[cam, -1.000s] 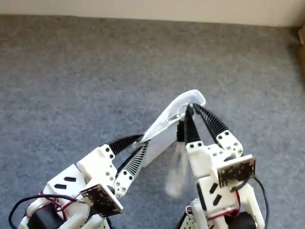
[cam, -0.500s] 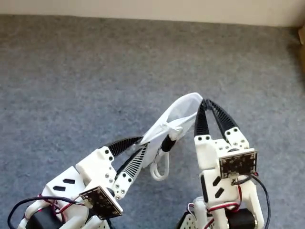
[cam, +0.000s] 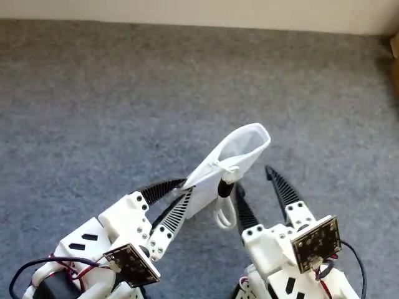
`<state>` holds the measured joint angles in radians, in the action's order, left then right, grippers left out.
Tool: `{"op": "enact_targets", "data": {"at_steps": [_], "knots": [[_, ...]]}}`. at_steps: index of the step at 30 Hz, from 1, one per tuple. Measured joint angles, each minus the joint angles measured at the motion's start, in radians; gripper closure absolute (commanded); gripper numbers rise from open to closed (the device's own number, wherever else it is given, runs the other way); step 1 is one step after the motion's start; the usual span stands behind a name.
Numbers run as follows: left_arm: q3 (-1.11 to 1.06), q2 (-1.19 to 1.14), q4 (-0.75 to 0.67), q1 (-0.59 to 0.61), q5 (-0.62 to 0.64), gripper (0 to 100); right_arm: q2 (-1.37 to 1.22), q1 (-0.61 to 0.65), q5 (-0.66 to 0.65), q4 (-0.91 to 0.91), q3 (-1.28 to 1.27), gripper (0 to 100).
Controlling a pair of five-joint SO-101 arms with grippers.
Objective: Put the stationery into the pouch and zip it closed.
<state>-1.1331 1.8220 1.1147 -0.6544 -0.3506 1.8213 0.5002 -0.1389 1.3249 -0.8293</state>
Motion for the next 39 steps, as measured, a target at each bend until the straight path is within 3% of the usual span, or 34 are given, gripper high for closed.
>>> {"op": "enact_targets", "data": {"at_steps": [13,15,19,23,35,39], "knots": [[0.000,0.000,0.000,0.009,0.000,100,-0.002,0.052,0.006,-0.207,-0.226,81.1],[0.002,0.000,0.000,0.009,0.000,100,-0.002,0.052,0.006,-0.216,-0.233,86.1],[0.002,0.000,0.000,0.009,0.000,100,-0.002,0.046,0.000,-0.218,-0.233,98.1],[0.002,0.000,0.000,0.009,0.000,100,-0.002,0.046,-0.066,-0.218,-0.235,98.9],[0.002,0.000,0.000,-0.002,0.000,99,-0.003,0.002,-0.077,-0.149,-0.195,99.1],[0.002,0.000,-0.006,-0.026,0.000,90,-0.003,0.094,-0.078,-0.106,-0.180,99.1]]}}
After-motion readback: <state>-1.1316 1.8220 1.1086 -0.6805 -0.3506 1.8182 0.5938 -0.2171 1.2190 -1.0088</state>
